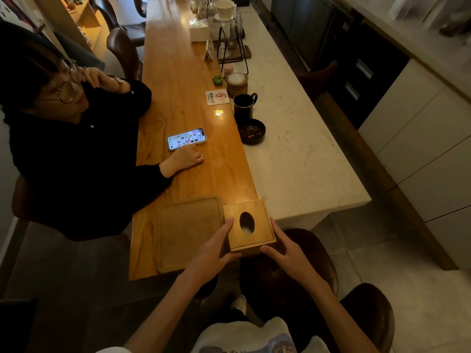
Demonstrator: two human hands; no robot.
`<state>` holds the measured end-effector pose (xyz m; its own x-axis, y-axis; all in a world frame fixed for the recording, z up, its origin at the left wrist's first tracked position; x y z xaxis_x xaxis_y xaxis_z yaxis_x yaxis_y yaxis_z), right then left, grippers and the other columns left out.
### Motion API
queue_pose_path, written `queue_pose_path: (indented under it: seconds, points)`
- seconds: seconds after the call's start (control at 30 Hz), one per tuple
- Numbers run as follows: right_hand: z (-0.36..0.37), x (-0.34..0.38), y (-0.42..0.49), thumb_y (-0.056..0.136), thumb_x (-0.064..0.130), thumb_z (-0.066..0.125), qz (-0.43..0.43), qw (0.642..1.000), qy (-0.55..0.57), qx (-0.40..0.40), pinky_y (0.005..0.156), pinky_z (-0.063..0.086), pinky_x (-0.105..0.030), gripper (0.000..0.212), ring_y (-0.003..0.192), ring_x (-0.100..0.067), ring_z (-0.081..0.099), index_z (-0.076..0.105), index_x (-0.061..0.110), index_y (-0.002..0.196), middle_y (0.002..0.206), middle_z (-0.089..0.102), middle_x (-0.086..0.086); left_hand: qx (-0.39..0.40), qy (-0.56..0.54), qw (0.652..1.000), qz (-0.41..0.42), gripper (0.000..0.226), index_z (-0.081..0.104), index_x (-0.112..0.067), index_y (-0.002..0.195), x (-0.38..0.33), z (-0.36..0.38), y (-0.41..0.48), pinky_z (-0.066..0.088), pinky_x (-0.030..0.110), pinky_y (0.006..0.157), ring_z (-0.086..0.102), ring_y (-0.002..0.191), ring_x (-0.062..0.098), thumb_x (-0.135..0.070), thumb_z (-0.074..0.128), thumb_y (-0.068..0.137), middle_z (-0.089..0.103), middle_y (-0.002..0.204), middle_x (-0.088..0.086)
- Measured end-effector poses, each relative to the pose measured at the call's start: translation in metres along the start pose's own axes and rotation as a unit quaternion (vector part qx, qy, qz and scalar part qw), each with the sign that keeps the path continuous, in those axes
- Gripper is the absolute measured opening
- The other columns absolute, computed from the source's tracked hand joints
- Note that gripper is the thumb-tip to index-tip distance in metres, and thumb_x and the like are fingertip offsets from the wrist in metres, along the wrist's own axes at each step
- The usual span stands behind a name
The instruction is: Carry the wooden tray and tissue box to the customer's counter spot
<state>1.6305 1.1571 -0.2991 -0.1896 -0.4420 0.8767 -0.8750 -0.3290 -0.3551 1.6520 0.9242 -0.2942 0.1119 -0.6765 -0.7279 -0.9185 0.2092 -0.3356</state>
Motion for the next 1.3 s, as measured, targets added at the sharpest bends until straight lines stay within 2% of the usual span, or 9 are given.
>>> queue_pose_path:
  seconds: [0.13, 0.27, 0.4, 0.47, 0.67, 0.83, 1.03, 1.2, 1.3]
  points:
    - [0.0, -0.002, 0.0, 0.094, 0.059, 0.04, 0.027, 0.998, 0.061, -0.021, 0.113, 0.03, -0.029, 0.067, 0.138, -0.002, 0.035, 0.018, 0.038, 0.153, 0.144, 0.031, 0.028, 0.003, -0.064, 0.998, -0.008, 0.099, -0.017, -0.05, 0.148, -0.002, -0.001, -0.003, 0.03, 0.043, 0.115, 0.028, 0.145, 0.02, -0.05, 0.062, 0.089, 0.012, 0.164, 0.0]
    - [-0.002, 0.008, 0.009, 0.096, 0.064, 0.023, 0.07, 0.987, 0.144, -0.022, 0.103, 0.04, -0.021, 0.041, 0.12, 0.006, 0.053, 0.043, 0.053, 0.13, 0.134, 0.052, 0.022, -0.028, -0.11, 0.992, -0.054, 0.099, -0.02, -0.051, 0.147, 0.008, -0.004, -0.002, 0.021, 0.054, 0.119, 0.013, 0.15, 0.025, -0.077, 0.048, 0.081, 0.0, 0.166, -0.003]
    - [-0.008, 0.0, 0.016, 0.074, 0.09, 0.024, 0.122, 0.964, 0.237, -0.008, 0.118, 0.027, -0.045, 0.1, 0.142, -0.022, 0.038, 0.03, 0.027, 0.152, 0.155, 0.04, -0.001, -0.018, -0.097, 0.991, -0.096, 0.097, -0.022, -0.051, 0.146, 0.014, -0.008, 0.004, 0.017, 0.06, 0.119, 0.009, 0.151, 0.03, -0.089, 0.033, 0.076, 0.002, 0.166, -0.001]
    - [-0.01, -0.001, 0.017, 0.065, 0.096, 0.028, 0.134, 0.958, 0.255, -0.001, 0.12, 0.024, -0.049, 0.112, 0.143, -0.026, 0.037, 0.031, 0.026, 0.152, 0.155, 0.04, -0.003, -0.015, -0.09, 0.992, -0.086, 0.094, -0.023, -0.05, 0.146, 0.012, -0.009, 0.005, 0.017, 0.059, 0.119, 0.012, 0.15, 0.029, -0.089, 0.027, 0.077, 0.005, 0.166, -0.001]
    - [-0.01, -0.001, 0.017, 0.061, 0.098, 0.031, 0.129, 0.957, 0.261, -0.003, 0.119, 0.027, -0.045, 0.117, 0.142, -0.024, 0.038, 0.032, 0.024, 0.152, 0.154, 0.041, -0.002, -0.011, -0.075, 0.995, -0.069, 0.087, -0.014, -0.045, 0.15, 0.014, -0.009, 0.006, 0.013, 0.054, 0.122, 0.01, 0.151, 0.022, -0.086, 0.019, 0.081, 0.005, 0.165, -0.004]
    - [-0.006, -0.008, 0.013, 0.085, 0.082, 0.024, 0.133, 0.961, 0.242, -0.023, 0.116, 0.034, -0.039, 0.089, 0.136, -0.018, 0.047, 0.04, 0.02, 0.147, 0.146, 0.052, -0.001, 0.017, -0.009, 0.996, -0.086, 0.08, -0.003, -0.031, 0.156, 0.005, -0.004, -0.003, 0.001, 0.048, 0.121, 0.0, 0.152, 0.026, -0.068, 0.029, 0.093, 0.003, 0.165, 0.002]
    - [0.002, -0.005, 0.011, 0.09, 0.061, 0.028, 0.12, 0.973, 0.195, -0.024, 0.101, 0.042, -0.024, 0.07, 0.119, -0.006, 0.058, 0.051, 0.016, 0.139, 0.111, 0.068, 0.018, 0.064, -0.022, 0.989, -0.132, 0.084, -0.008, -0.043, 0.153, 0.01, 0.0, -0.002, -0.001, 0.056, 0.118, -0.015, 0.148, 0.038, -0.073, 0.032, 0.086, -0.01, 0.164, 0.007]
    - [0.001, -0.007, 0.011, 0.09, 0.062, 0.03, 0.12, 0.973, 0.194, -0.029, 0.11, 0.039, -0.035, 0.069, 0.123, -0.011, 0.056, 0.054, 0.019, 0.137, 0.119, 0.067, 0.012, 0.066, -0.007, 0.99, -0.126, 0.082, -0.01, -0.048, 0.151, 0.014, -0.001, -0.002, 0.001, 0.058, 0.118, -0.012, 0.148, 0.039, -0.075, 0.032, 0.085, -0.009, 0.165, 0.006]
    - [0.002, -0.007, 0.01, 0.089, 0.061, 0.031, 0.115, 0.972, 0.201, -0.029, 0.107, 0.041, -0.031, 0.067, 0.119, -0.007, 0.058, 0.055, 0.02, 0.136, 0.114, 0.068, 0.015, 0.066, 0.0, 0.989, -0.129, 0.08, -0.01, -0.049, 0.15, 0.014, -0.001, -0.002, 0.002, 0.057, 0.118, -0.011, 0.148, 0.039, -0.073, 0.032, 0.087, -0.008, 0.165, 0.005]
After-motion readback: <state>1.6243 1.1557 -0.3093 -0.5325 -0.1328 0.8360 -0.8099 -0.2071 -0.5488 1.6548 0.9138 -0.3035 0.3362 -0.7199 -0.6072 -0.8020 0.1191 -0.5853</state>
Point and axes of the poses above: each hand's wrist, its own y-axis towards the middle knuckle, its own z-axis out of the palm, x = y × z, the point moved 1 cm from there along y, towards the middle knuckle
